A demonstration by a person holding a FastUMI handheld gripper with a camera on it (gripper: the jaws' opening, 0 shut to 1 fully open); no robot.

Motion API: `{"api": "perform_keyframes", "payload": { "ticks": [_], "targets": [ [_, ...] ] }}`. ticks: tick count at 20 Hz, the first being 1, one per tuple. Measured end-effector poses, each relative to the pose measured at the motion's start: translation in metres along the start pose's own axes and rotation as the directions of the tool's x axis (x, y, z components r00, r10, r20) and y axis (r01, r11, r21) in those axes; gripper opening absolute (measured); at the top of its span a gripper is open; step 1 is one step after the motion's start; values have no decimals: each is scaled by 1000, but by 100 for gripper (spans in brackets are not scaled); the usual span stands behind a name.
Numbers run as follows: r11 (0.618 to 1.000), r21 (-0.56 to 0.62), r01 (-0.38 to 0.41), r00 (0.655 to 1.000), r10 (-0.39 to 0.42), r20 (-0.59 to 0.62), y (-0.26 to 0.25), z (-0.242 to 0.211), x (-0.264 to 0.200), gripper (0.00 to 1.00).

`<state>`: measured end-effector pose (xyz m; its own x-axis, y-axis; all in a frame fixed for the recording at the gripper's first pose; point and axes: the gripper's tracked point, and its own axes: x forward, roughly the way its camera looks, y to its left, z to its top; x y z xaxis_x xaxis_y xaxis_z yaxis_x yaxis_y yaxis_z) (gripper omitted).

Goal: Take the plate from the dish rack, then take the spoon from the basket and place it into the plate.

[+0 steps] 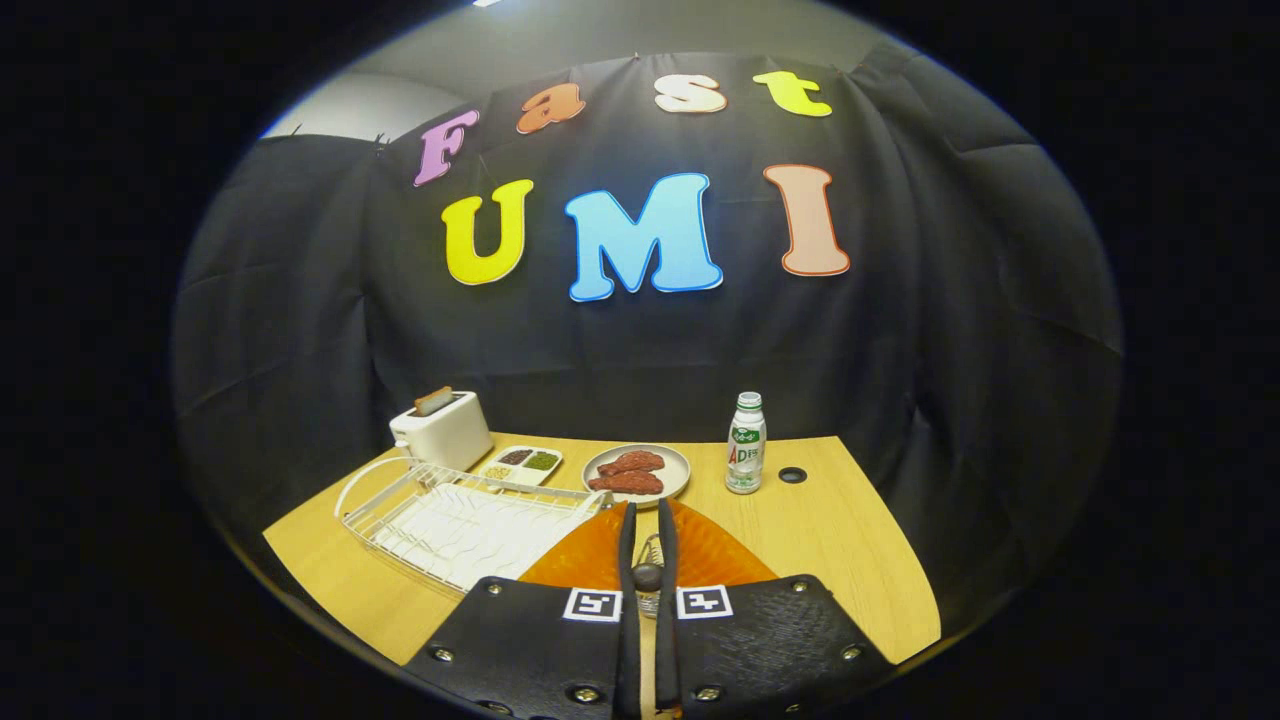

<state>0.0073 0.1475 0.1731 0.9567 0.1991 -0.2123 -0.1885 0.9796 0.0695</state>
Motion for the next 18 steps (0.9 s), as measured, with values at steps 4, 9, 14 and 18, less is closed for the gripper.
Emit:
{"api": "perform_keyframes", "payload": {
  "ticks": [4,9,14,18],
  "targets": [
    [1000,-9,-28,1000,28,-3,21,-5,-22,6],
    [995,-24,-92,995,91,-44,48,-27,-41,6],
    [987,-28,-160,982,156,-106,73,-56,-53,6],
    [976,-50,-214,965,203,-168,92,-86,-58,6]
  ]
}}
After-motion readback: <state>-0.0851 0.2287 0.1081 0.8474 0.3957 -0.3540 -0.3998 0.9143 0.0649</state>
